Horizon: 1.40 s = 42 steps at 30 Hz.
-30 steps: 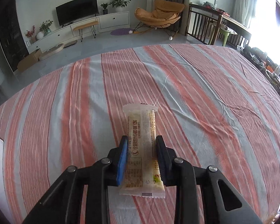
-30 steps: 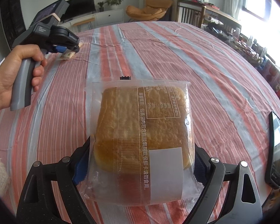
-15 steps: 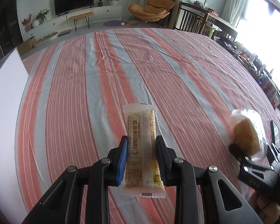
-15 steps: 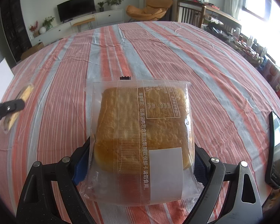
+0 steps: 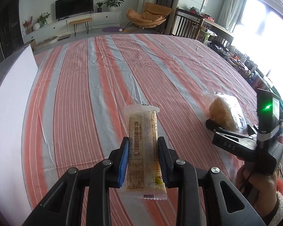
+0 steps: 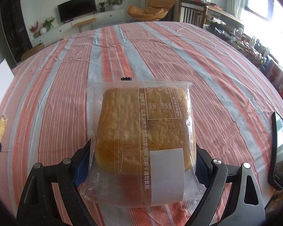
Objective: Organize snacks
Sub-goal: 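Carry the stick snack and cake bag over the box with both tools, then open both tools to drop the stick snack and cake bag into the box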
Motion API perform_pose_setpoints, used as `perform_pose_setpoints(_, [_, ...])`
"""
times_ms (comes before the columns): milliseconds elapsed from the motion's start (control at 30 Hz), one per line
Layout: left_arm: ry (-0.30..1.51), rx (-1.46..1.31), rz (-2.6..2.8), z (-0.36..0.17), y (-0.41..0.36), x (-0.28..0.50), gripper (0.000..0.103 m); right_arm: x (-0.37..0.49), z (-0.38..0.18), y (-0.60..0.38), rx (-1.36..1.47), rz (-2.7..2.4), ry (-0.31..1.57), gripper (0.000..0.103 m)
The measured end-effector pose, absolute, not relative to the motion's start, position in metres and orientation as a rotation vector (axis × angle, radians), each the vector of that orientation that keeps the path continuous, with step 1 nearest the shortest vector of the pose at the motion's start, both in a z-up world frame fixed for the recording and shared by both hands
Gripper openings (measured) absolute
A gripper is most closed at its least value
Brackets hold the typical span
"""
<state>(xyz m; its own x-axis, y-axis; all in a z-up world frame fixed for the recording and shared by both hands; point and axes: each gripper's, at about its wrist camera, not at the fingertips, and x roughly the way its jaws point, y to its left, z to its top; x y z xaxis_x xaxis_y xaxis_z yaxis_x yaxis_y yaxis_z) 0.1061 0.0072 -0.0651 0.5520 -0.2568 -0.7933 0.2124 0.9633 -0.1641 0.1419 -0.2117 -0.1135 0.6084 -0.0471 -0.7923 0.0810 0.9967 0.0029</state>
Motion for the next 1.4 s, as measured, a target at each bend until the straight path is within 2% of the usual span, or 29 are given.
perform_pose_setpoints(133, [0.906, -0.078, -0.312, -0.037, 0.008, 0.087, 0.029, 0.135, -0.11, -0.22, 0.097, -0.051, 0.875, 0.088])
perform_pose_setpoints(233, [0.872, -0.129, -0.335, -0.006, 0.021, 0.068, 0.029, 0.129, -0.107, -0.226, 0.152, -0.03, 0.847, 0.076])
perform_pose_setpoints(367, [0.805, -0.224, -0.368, 0.05, 0.055, 0.032, 0.029, 0.117, -0.09, -0.217, 0.254, 0.042, 0.831, 0.074])
perform_pose_setpoints(467, [0.716, -0.216, -0.329, 0.093, 0.09, 0.003, 0.029, 0.105, -0.054, -0.185, 0.277, 0.153, 0.786, 0.074])
perform_pose_setpoints(600, [0.664, -0.224, -0.215, 0.12, 0.15, -0.019, 0.029, 0.091, 0.022, -0.109, 0.264, 0.389, 0.703, 0.074])
perform_pose_setpoints(800, [0.65, -0.261, 0.116, 0.106, 0.273, -0.026, 0.029, 0.075, 0.111, 0.04, 0.17, 0.766, 0.656, 0.075])
perform_pose_setpoints(900, [0.687, -0.315, 0.248, 0.077, 0.325, -0.027, 0.029, 0.075, 0.115, 0.109, 0.134, 0.88, 0.709, 0.075])
perform_pose_setpoints(1000, [0.741, -0.327, 0.341, 0.046, 0.356, -0.024, 0.03, 0.086, 0.095, 0.168, 0.098, 0.927, 0.807, 0.078])
perform_pose_setpoints(1033, [0.77, -0.32, 0.366, 0.035, 0.361, -0.02, 0.039, 0.093, 0.084, 0.184, 0.087, 0.935, 0.87, 0.08])
perform_pose_setpoints(1067, [0.801, -0.316, 0.386, 0.024, 0.367, -0.017, 0.055, 0.1, 0.073, 0.197, 0.078, 0.936, 0.931, 0.08])
perform_pose_setpoints(1100, [0.821, -0.318, 0.399, 0.014, 0.369, -0.017, 0.065, 0.105, 0.063, 0.207, 0.071, 0.932, 0.966, 0.08])
perform_pose_setpoints(1133, [0.834, -0.323, 0.414, 0.007, 0.372, -0.017, 0.079, 0.107, 0.059, 0.21, 0.062, 0.922, 0.968, 0.08])
perform_pose_setpoints(1267, [0.832, -0.32, 0.434, -0.006, 0.376, -0.018, 0.089, 0.111, 0.051, 0.2, 0.054, 0.942, 0.964, 0.082])
perform_pose_setpoints(1400, [0.794, -0.311, 0.438, 0.0, 0.371, -0.014, 0.09, 0.116, 0.055, 0.17, 0.078, 0.924, 0.92, 0.082])
